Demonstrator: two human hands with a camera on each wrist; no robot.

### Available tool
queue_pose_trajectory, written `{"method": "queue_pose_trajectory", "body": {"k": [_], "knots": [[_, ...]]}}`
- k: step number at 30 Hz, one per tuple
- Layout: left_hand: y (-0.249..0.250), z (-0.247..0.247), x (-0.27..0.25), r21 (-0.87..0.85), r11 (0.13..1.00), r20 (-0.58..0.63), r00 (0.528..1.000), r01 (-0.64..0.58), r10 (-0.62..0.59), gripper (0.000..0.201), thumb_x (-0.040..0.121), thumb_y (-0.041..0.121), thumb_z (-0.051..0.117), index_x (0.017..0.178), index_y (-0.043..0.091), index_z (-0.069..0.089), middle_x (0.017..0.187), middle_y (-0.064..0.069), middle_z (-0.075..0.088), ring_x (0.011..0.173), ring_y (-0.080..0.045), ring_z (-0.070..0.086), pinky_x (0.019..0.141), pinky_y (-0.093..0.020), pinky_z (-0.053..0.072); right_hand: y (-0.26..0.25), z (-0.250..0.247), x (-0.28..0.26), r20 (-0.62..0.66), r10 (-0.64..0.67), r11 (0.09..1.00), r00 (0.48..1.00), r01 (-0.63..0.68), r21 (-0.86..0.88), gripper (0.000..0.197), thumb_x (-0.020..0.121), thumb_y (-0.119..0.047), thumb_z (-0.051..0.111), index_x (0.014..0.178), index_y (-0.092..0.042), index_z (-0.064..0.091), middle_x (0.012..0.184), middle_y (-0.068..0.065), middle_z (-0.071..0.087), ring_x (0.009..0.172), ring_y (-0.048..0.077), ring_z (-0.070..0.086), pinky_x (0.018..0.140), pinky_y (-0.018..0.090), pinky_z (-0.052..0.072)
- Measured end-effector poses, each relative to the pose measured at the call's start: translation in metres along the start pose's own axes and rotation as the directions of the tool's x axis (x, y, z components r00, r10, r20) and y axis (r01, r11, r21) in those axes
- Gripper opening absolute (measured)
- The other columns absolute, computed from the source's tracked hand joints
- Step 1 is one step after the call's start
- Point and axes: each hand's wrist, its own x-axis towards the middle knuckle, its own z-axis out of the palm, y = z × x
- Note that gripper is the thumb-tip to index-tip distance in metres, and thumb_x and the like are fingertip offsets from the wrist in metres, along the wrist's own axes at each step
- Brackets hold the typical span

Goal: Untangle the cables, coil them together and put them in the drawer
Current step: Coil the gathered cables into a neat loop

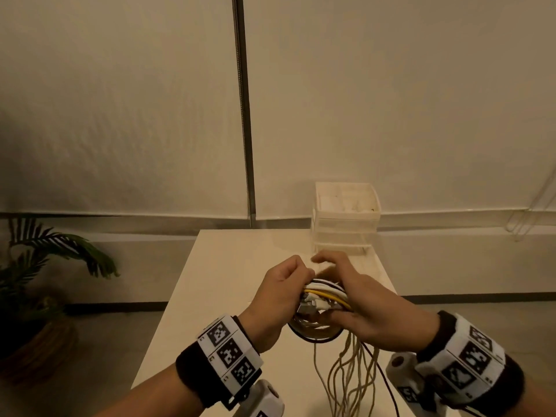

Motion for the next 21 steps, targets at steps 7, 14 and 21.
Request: {"method": "queue_pose_trajectory", "body": {"k": [7,14,21], "knots": [[-0.003,-0.016,-0.001,0.179,0.982,0.102,0.994,-0.064,0.047,0.022,0.100,0.015,0.040,0.080,0.012,0.048,0.076,-0.009,0.050,0.072,-0.021,0.048,0.068,-0.038,0.040,-0.006,0.003,0.010,0.138,0.082,0.994,0.987,-0.070,-0.089,0.058,0.088,-0.016,0.055,0.131,-0.035,0.020,0.113,0.005,0.067,0.094,0.017,0.067,0.081,0.039,0.057],[0.022,-0.043,0.004,0.595,0.775,0.366,0.930,-0.214,-0.024,0.078,0.080,0.030,0.056,0.148,0.033,0.019,0.133,0.008,0.056,0.119,-0.009,0.054,0.096,-0.025,0.046,-0.016,-0.002,0.028,0.206,0.182,0.961,0.961,-0.130,-0.244,0.042,0.089,-0.018,0.055,0.120,-0.018,0.026,0.089,0.007,0.063,0.072,0.018,0.061,0.066,0.038,0.054],[0.020,-0.018,0.018,0.697,0.625,0.409,0.911,-0.351,0.056,0.133,0.072,0.012,0.075,0.141,0.042,-0.034,0.113,-0.006,0.065,0.090,-0.019,0.069,0.077,-0.040,0.060,-0.024,-0.009,0.043,0.160,0.156,0.965,0.975,-0.116,-0.236,0.059,0.083,-0.012,0.060,0.126,-0.018,0.021,0.089,0.005,0.062,0.073,0.016,0.063,0.062,0.028,0.054]]}}
